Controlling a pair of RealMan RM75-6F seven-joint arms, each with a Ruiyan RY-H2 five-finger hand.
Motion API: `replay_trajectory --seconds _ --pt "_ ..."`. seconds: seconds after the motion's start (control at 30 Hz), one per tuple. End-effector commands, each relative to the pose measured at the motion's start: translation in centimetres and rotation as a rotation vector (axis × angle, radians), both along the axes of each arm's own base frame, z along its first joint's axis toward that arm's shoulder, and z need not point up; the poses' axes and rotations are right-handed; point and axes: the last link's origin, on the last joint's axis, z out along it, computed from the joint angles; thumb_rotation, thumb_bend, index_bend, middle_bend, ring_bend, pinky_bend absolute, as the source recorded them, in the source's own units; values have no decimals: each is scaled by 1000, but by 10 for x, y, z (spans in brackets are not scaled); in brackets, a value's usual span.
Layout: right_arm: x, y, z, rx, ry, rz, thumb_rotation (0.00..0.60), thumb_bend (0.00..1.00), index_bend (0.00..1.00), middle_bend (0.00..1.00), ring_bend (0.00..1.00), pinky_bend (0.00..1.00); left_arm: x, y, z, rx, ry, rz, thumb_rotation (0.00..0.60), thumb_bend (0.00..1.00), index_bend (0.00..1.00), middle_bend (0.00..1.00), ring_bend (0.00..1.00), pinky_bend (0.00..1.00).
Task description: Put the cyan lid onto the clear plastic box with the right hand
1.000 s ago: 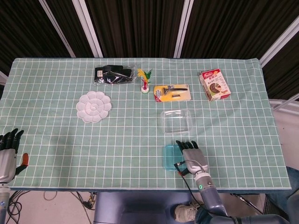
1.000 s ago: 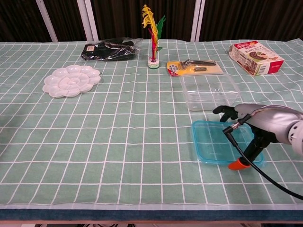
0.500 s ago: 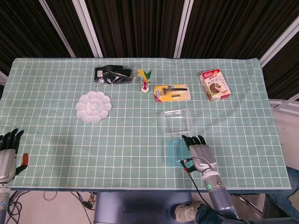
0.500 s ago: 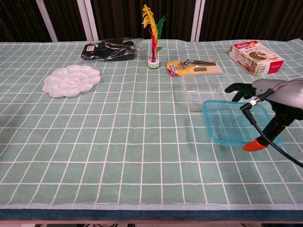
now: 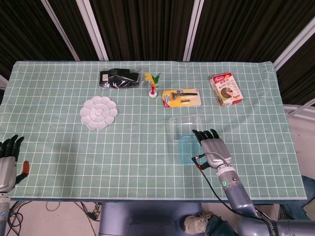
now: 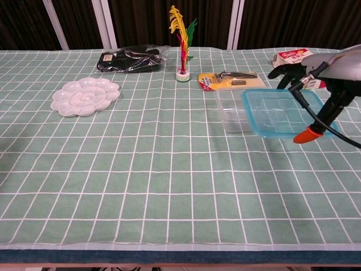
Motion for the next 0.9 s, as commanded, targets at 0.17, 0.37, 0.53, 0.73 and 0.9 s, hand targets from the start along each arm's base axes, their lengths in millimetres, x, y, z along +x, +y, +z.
replay_trajectory --seconds 0.17,0.37,0.53,0.73,0.9 --pt "6 -49 13 6 59 51 600 383 0 434 119 0 -2 1 1 11 2 13 600 526 60 0 0 0" --pt "12 -79 10 48 74 67 600 383 0 434 119 0 -3 1 1 17 4 18 600 526 60 0 0 0" --pt "10 -95 4 75 73 49 600 384 0 434 119 0 -3 1 1 20 6 22 600 526 60 0 0 0" --pt "6 -114 -1 84 51 6 600 383 0 434 119 0 -4 3 1 23 4 34 600 526 60 0 0 0" --pt "2 -119 -9 88 51 -7 600 384 0 434 119 0 -4 3 1 20 5 41 600 526 60 0 0 0"
